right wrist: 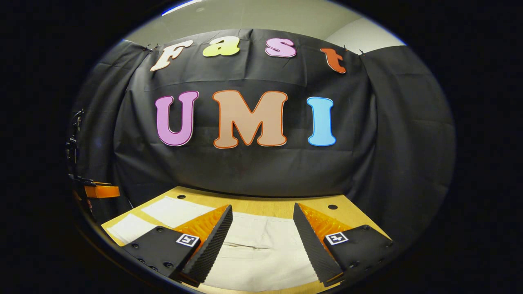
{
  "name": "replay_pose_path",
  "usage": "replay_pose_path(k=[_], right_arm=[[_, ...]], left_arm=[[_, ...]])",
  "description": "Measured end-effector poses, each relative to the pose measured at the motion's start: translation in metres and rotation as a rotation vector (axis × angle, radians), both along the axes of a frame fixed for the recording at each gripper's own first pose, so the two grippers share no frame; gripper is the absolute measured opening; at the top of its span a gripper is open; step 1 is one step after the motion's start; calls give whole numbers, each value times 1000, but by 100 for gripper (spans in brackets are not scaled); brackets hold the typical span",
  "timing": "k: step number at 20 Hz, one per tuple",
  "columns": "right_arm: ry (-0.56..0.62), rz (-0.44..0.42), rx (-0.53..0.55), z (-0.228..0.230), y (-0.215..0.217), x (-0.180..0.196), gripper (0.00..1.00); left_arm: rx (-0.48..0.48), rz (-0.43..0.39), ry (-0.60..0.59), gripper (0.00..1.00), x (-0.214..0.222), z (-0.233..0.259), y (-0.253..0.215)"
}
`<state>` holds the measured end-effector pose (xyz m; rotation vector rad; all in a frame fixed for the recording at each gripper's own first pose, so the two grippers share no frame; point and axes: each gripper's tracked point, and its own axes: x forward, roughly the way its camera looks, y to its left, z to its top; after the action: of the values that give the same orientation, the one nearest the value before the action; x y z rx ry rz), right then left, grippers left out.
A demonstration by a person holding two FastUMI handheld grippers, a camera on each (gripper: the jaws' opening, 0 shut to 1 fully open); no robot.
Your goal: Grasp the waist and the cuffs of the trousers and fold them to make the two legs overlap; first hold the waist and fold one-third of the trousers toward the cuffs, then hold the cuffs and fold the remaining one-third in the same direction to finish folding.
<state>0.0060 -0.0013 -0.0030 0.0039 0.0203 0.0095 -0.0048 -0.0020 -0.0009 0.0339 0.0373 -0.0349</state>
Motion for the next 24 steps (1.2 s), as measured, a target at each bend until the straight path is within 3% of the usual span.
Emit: replay_pose_path(k=[4,8,16,24], right_arm=[[13,-1,-1,-1,0,1,96],[24,-5,-5,-3,-1,1,96],[46,-31,10,-12,3,-1,96],[71,-91,-7,-24,2,-19,96]], left_arm=[[2,1,33,95,-1,-10,11],[81,-38,118,95,-1,-34,26],[317,-317,413,95,-26,-123,42],[583,-516,758,94,-50,-208,99]])
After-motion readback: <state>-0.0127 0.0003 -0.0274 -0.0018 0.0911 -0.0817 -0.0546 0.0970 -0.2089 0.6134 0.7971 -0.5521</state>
